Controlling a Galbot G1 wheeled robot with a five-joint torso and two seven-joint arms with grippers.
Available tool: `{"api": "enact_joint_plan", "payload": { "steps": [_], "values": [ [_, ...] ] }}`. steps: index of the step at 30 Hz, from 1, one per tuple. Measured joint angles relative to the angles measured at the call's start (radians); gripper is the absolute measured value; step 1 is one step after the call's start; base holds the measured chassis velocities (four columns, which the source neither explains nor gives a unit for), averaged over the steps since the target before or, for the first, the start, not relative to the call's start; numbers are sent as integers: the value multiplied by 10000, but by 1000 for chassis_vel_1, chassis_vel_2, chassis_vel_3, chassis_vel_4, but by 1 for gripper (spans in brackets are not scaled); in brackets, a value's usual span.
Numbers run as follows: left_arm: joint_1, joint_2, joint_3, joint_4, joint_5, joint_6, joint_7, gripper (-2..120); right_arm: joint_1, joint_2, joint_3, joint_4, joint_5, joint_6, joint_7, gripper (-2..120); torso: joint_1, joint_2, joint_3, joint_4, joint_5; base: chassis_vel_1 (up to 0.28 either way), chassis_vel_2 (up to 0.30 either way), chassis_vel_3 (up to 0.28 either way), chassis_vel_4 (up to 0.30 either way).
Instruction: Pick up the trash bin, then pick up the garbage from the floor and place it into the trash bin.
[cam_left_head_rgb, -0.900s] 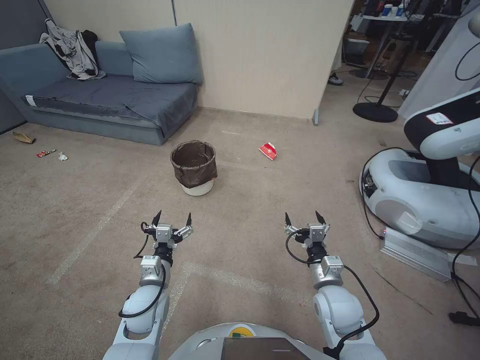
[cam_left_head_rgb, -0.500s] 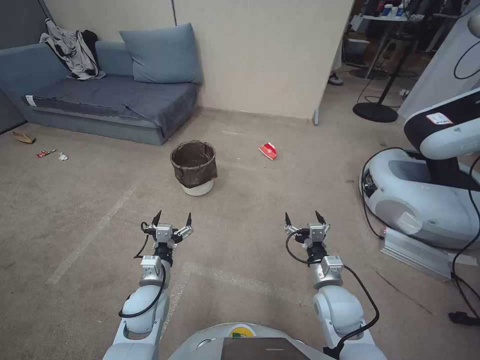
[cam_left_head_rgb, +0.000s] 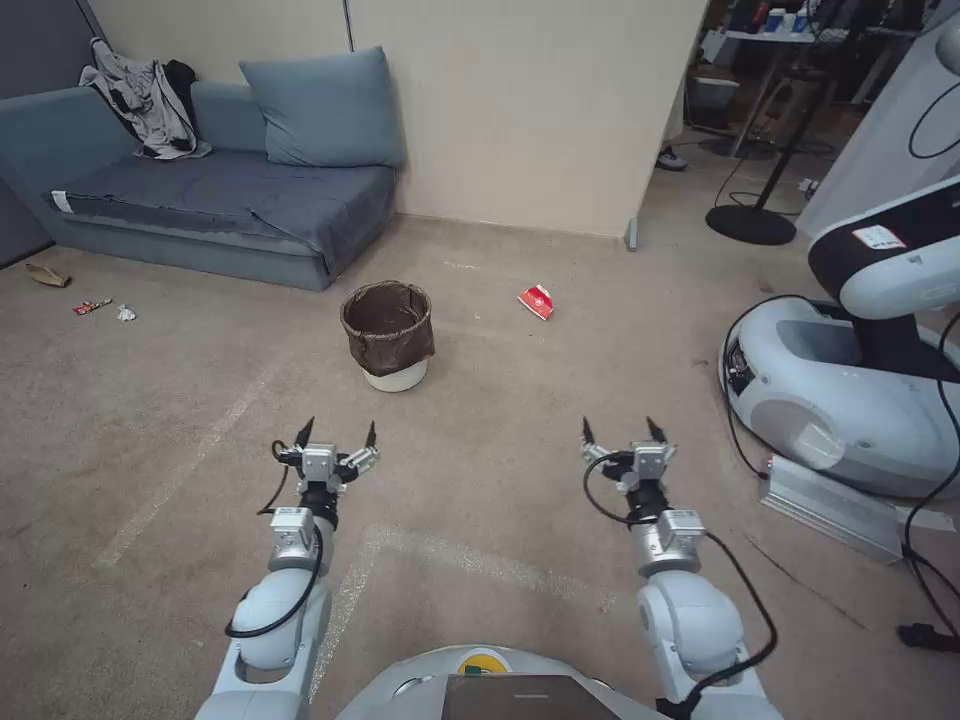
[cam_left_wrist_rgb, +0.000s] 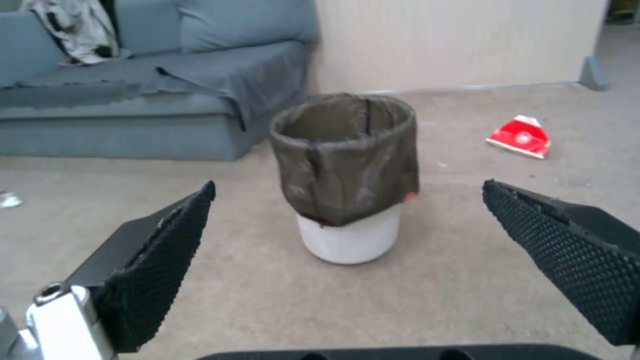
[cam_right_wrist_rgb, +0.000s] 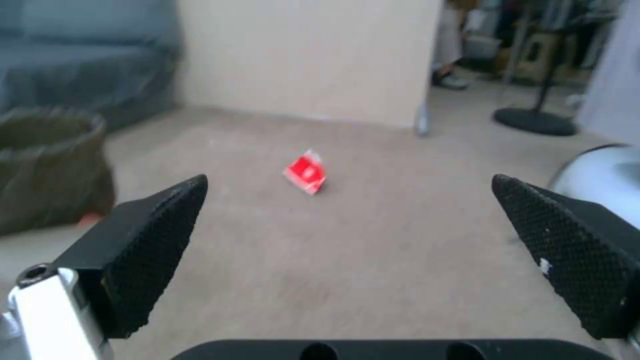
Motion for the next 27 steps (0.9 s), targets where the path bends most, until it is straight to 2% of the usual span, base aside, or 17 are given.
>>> {"api": "enact_joint_plan", "payload": {
  "steps": [1,4,5,9,14,27],
  "values": [
    [0,0,0,0,0,0,0,100,0,0,0,0,0,0,0,100,0,0,0,0,0,0,0,0,0],
    [324,113,-326,-1360,-193,1148,-207,100,-386,472,697,1373,128,-472,76,100,0,0,0,-2,-2,0,0,0,0],
    [324,113,-326,-1360,-193,1148,-207,100,-386,472,697,1373,128,-472,76,100,0,0,0,-2,-2,0,0,0,0],
    [623,224,-631,-2622,-486,2274,-380,100,-464,570,827,1629,154,-579,89,100,-2,1,-2,5,3,0,0,0,0],
    [666,296,-656,-2707,-604,2591,-366,100,-467,568,827,1630,195,-612,91,100,-1,0,-1,1,0,0,0,0,0],
    [687,307,-686,-2493,-581,2569,-365,100,-460,552,726,1468,310,-773,-15,100,-1,0,0,1,0,0,0,0,0]
  ]
}}
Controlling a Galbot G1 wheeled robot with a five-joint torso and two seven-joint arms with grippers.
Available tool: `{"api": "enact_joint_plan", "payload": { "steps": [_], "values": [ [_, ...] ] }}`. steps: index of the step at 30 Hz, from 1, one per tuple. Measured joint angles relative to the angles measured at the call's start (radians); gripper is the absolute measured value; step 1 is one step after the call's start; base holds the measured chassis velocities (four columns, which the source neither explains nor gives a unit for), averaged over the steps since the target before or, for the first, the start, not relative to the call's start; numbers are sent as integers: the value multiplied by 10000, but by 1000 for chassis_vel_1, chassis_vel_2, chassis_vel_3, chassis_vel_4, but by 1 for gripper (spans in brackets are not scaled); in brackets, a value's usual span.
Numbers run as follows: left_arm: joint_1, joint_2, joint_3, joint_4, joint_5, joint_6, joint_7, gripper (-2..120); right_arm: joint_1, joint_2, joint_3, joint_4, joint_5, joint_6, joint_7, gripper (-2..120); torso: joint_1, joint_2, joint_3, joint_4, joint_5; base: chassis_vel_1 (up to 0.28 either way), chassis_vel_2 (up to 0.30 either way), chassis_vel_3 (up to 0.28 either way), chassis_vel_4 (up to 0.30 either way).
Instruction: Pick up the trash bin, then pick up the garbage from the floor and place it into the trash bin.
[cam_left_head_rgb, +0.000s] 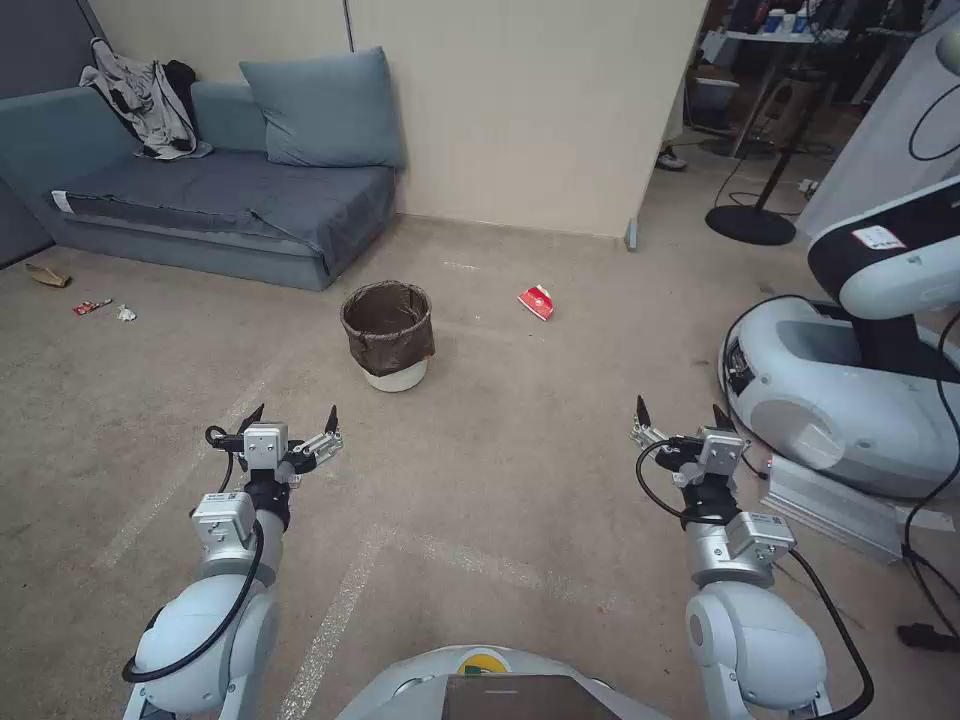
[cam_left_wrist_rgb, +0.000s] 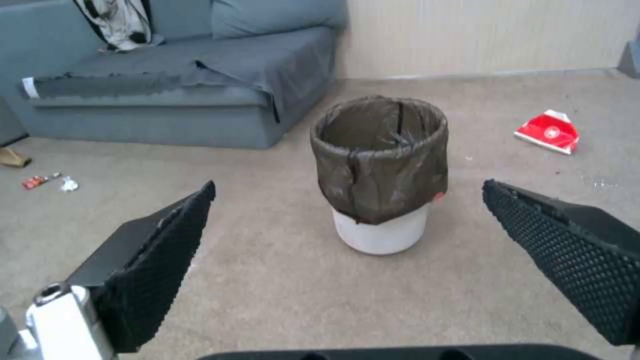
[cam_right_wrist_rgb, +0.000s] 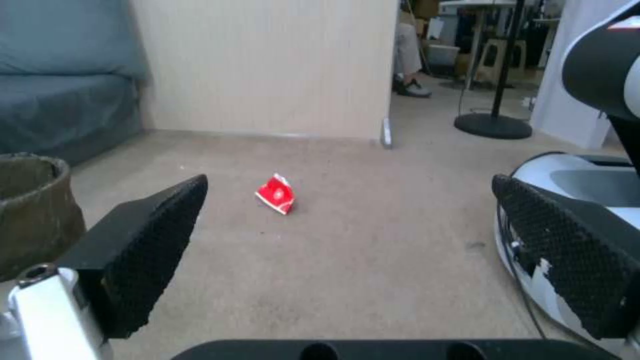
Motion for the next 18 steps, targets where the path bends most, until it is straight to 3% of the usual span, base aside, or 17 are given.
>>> {"api": "enact_joint_plan", "payload": {
  "steps": [3,5,10,18],
  "values": [
    [-12,16,58,232,-102,-320,34,100,34,-2,-1,-147,-8,-36,-225,100,0,0,0,0,-2,0,0,0,0],
    [-72,82,116,780,-104,-948,33,100,212,-3,5,-570,-13,147,-490,100,0,0,0,1,0,0,0,0,0],
    [-268,228,103,1714,622,-1923,44,100,529,-7,-41,-1305,87,681,-616,100,0,0,1,1,-2,0,0,0,0],
    [-139,64,163,1548,645,-1906,26,100,535,-11,-45,-1201,-67,864,-455,100,0,0,0,0,-1,0,0,0,0]
  ]
}}
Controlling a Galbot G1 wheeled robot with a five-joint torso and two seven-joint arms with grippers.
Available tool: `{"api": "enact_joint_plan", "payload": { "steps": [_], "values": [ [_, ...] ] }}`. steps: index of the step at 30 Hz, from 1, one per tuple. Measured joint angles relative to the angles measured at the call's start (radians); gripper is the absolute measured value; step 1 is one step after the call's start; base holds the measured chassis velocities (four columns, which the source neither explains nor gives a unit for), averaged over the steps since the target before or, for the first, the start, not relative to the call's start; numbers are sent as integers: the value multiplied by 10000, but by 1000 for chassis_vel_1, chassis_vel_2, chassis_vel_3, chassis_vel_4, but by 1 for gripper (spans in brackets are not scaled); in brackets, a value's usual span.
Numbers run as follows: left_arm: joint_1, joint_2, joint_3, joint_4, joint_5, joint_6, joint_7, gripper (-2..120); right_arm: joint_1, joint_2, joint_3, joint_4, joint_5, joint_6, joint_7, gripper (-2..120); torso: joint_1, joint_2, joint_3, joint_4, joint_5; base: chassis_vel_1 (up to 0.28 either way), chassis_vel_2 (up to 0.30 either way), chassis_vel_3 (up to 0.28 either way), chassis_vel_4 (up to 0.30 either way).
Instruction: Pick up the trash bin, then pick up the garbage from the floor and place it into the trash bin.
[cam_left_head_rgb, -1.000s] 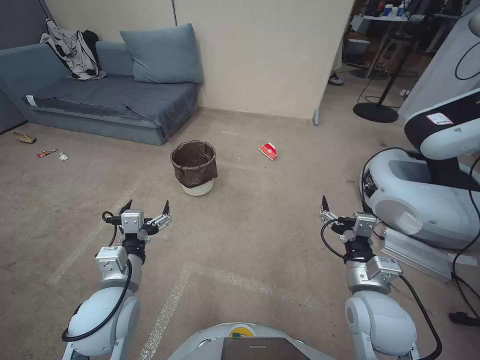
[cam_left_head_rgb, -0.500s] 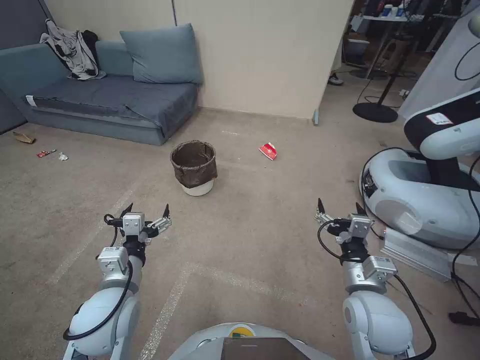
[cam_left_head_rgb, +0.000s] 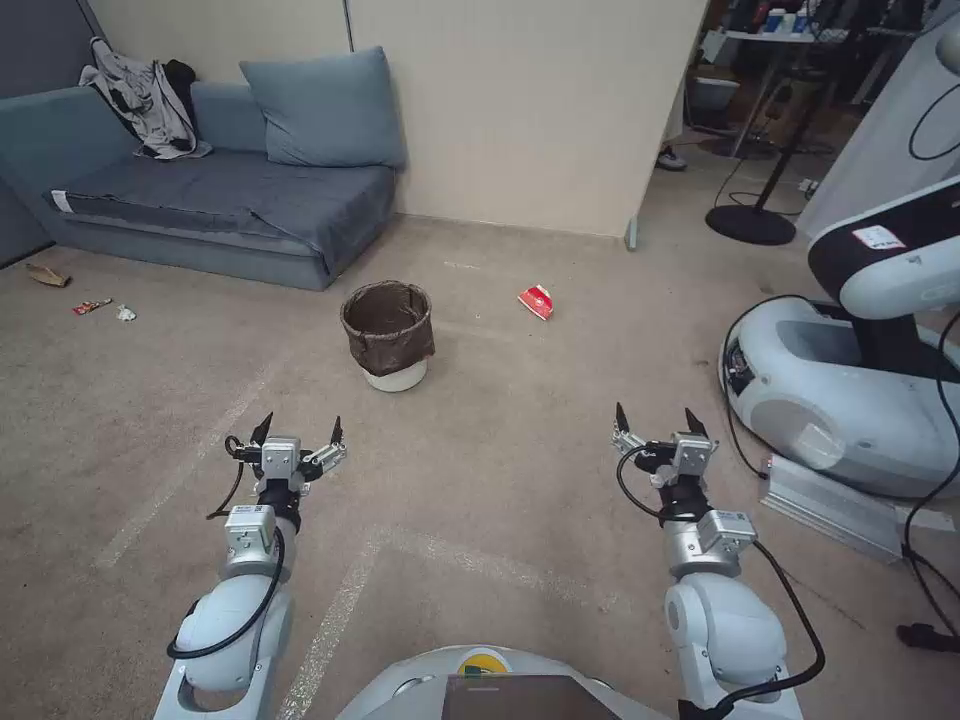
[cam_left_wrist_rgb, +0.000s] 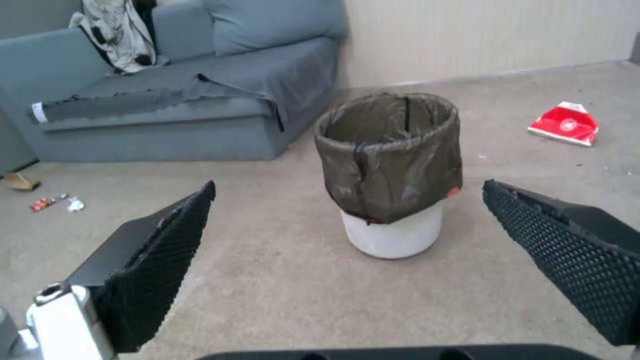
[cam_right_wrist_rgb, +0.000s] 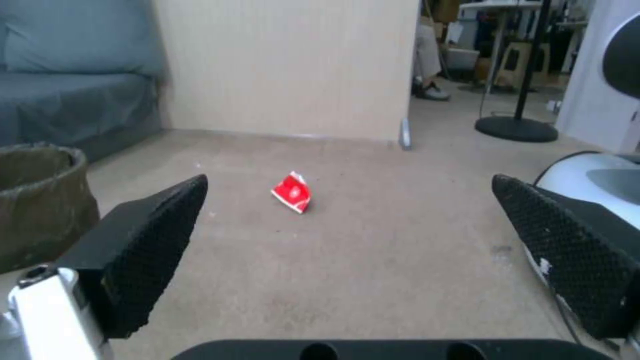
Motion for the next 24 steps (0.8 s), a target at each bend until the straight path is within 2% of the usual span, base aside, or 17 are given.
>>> {"api": "enact_joint_plan", "payload": {
  "steps": [15,24],
  "values": [
    [18,-25,-96,-563,-322,493,-54,100,-21,-1,60,352,2,-282,3,100,0,0,0,0,1,0,0,0,0],
    [11,-17,-114,-632,-333,586,-72,100,-23,-1,59,331,2,-267,-21,100,0,0,-1,0,1,0,0,0,0]
  ]
}}
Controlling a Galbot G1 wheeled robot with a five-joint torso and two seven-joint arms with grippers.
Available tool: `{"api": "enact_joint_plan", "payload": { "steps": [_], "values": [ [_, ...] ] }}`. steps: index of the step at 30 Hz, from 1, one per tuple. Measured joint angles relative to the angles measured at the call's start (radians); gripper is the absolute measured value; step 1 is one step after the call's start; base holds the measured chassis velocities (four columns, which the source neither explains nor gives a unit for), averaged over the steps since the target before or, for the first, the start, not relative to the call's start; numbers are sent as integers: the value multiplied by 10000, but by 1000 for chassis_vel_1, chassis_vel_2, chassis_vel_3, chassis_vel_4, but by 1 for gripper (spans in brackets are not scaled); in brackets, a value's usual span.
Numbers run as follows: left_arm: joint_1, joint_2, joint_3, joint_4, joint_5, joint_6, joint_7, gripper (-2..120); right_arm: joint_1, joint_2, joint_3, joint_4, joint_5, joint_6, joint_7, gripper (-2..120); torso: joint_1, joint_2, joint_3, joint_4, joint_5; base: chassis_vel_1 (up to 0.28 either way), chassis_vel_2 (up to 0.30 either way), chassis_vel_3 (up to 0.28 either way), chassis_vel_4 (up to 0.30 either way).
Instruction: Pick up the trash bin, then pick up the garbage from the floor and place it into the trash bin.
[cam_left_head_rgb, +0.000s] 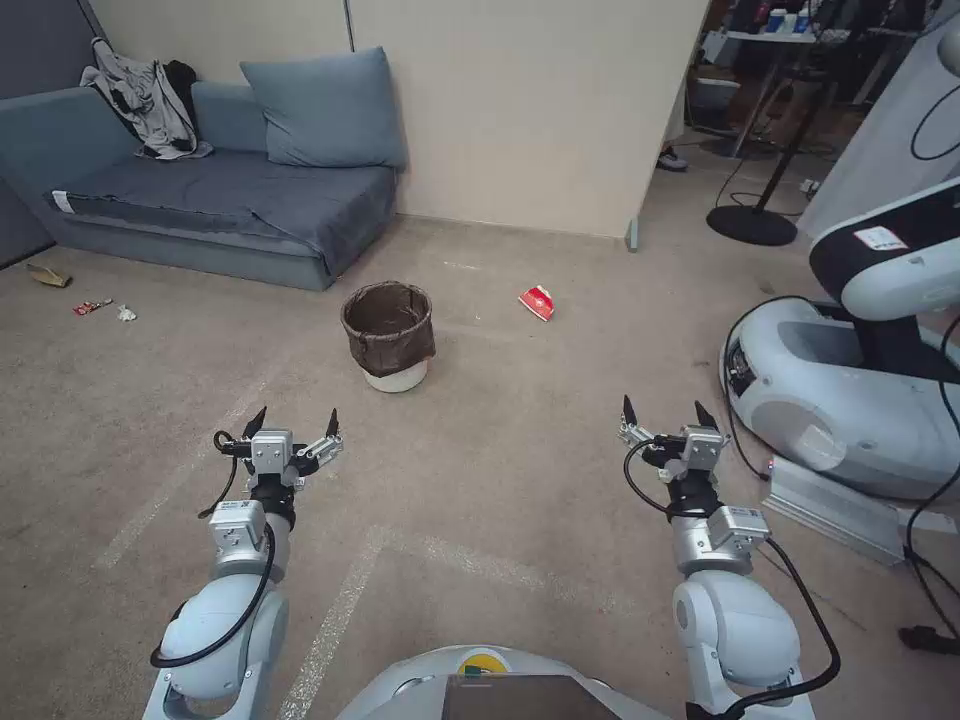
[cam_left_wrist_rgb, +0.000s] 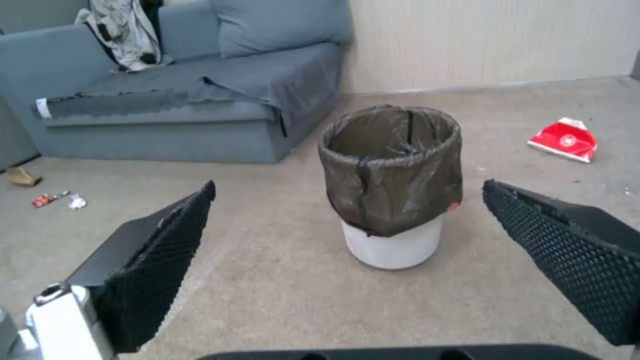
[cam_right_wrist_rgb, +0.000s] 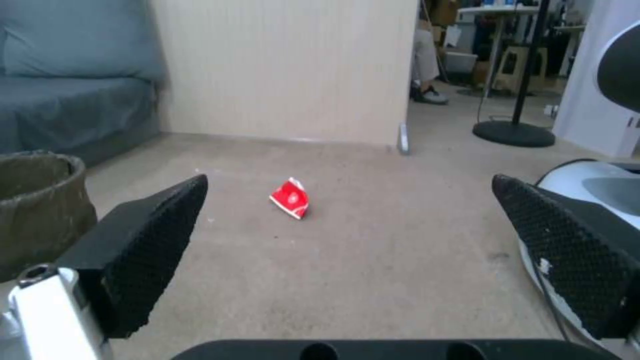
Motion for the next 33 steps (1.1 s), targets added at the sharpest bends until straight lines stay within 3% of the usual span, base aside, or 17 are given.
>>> {"api": "enact_joint_plan", "payload": {
  "steps": [33],
  "values": [
    [-1,-12,-3,-110,-57,-3,16,100,-16,-1,-2,2,-20,47,30,100,2,0,0,-2,-1,-153,153,155,-152]
  ]
}}
